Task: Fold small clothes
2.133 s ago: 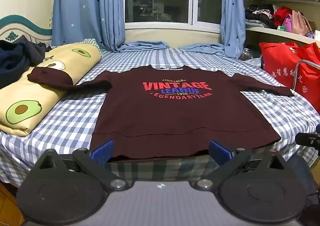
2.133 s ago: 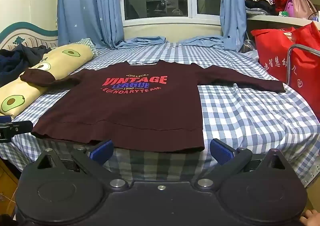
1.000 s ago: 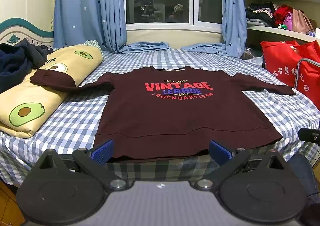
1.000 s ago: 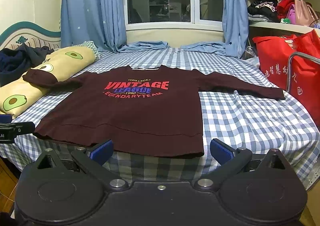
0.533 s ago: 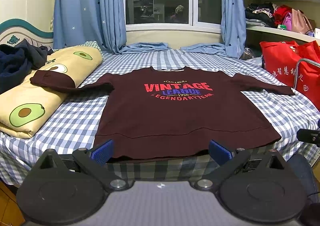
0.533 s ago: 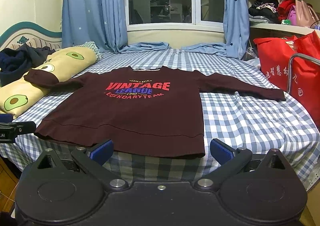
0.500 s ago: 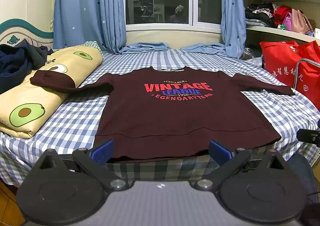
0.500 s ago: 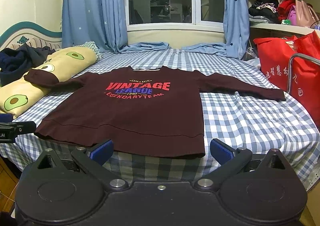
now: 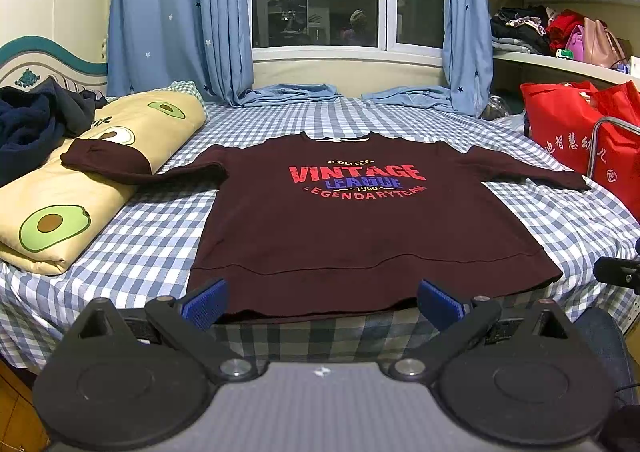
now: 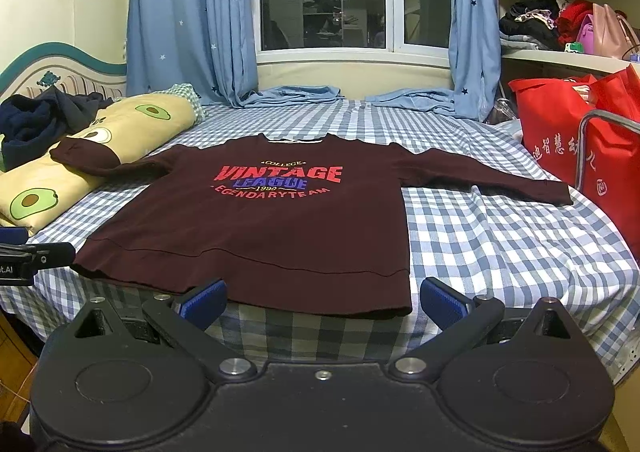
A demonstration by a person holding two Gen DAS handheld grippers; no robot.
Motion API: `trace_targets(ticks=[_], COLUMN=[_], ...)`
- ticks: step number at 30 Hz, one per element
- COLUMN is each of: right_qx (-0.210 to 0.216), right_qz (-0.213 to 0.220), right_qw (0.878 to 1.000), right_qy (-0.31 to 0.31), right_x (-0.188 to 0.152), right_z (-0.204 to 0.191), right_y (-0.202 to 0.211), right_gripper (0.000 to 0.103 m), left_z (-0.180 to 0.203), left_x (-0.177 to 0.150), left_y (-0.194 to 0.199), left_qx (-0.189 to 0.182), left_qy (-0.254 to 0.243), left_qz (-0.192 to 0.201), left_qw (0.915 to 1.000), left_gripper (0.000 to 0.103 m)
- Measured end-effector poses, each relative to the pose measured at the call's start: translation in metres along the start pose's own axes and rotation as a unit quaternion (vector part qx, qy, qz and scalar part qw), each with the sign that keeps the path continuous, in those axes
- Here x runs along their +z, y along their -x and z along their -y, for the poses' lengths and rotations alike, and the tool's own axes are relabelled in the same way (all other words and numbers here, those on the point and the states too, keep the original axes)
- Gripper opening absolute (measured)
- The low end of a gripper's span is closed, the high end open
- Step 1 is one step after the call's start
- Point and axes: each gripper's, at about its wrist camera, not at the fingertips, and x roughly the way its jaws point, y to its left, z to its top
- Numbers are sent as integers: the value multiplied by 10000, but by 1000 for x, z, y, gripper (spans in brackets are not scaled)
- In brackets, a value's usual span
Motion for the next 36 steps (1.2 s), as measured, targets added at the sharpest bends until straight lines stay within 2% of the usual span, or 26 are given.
trace_targets(ticks=[21, 36], right_qx=[-12, -49], right_qz=[2, 60], right_qw=[10000, 9999], right_qy=[36, 121], right_x=[-1, 16], right_z=[1, 2], right_y=[1, -8], right_gripper=[102, 102], left_z=[2, 4], left_x=[0, 4], left_y=[0, -13], left_qx=[4, 7], left_qy=[-6, -126], left_qz=[-8, -59], left_qw=[10000, 9999], left_gripper=[102, 102])
